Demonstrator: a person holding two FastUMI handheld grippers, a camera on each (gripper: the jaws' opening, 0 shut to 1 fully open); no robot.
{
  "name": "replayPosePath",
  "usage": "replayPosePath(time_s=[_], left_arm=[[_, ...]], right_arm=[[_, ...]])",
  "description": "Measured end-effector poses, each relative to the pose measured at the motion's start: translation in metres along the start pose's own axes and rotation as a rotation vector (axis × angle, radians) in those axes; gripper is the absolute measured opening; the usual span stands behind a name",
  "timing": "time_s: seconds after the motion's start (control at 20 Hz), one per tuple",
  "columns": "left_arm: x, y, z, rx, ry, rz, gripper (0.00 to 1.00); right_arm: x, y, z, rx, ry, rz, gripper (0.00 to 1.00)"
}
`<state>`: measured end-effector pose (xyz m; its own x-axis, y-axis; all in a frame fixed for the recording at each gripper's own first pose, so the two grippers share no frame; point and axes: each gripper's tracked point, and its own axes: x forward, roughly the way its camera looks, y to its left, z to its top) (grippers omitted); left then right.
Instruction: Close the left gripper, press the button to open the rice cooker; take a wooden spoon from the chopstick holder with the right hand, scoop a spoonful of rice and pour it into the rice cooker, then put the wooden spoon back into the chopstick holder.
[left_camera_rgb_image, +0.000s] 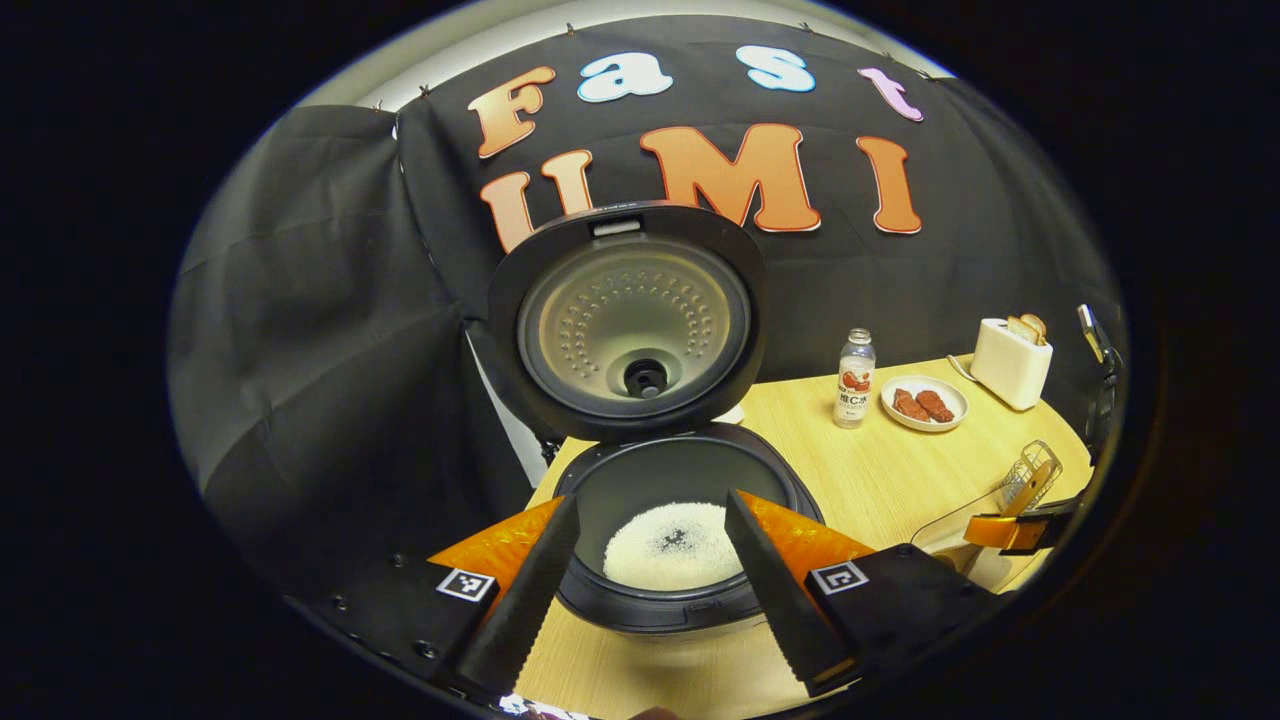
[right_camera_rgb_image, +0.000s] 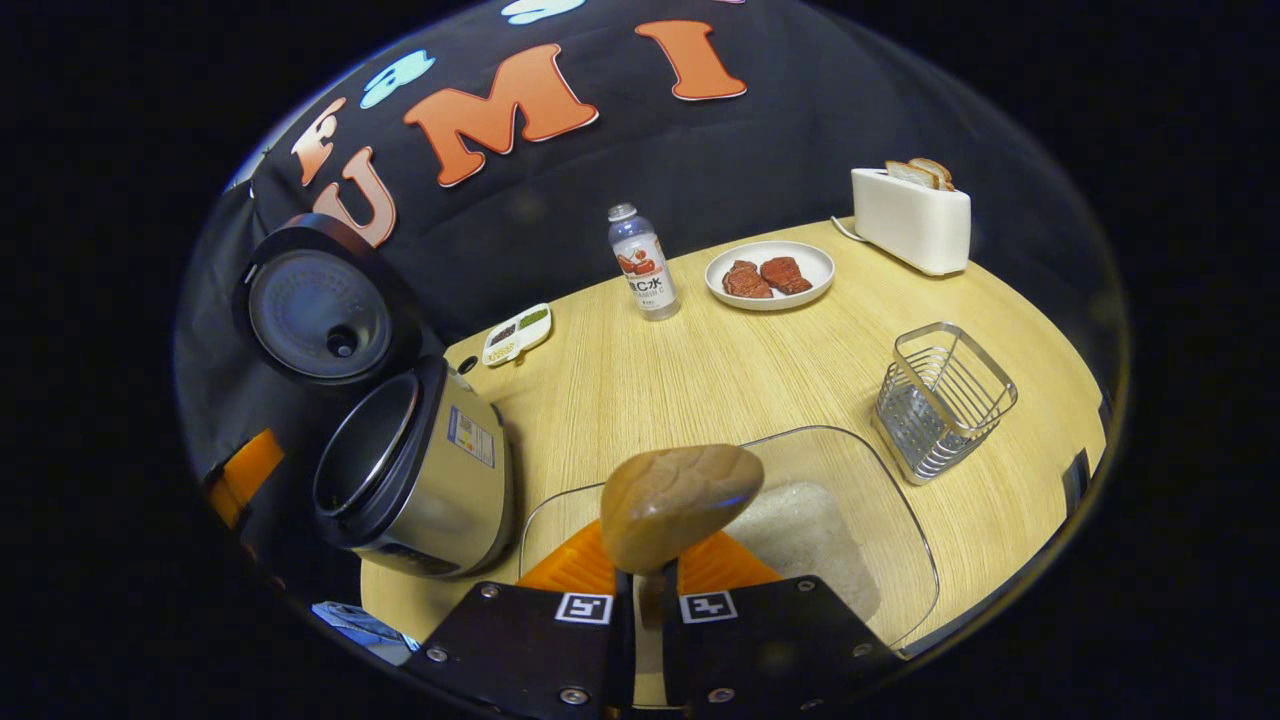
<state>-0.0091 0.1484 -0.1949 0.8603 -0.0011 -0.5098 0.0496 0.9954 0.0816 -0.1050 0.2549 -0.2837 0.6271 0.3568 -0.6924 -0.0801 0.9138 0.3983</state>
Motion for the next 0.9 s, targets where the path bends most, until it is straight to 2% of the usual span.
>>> replayPosePath(time_s=[0.6,0.9], left_arm=[[-0.010,0.023,-0.010,-0.035,0.030,0.073,0.99],[-0.026,0.013,0.002,-0.024,0.016,0.088,0.99]], right_arm=[[-0.003,0.019,-0.012,0.143,0.116,0.159,0.11],[-0.004,0.021,-0.011,0.217,0.148,0.278,0.10]])
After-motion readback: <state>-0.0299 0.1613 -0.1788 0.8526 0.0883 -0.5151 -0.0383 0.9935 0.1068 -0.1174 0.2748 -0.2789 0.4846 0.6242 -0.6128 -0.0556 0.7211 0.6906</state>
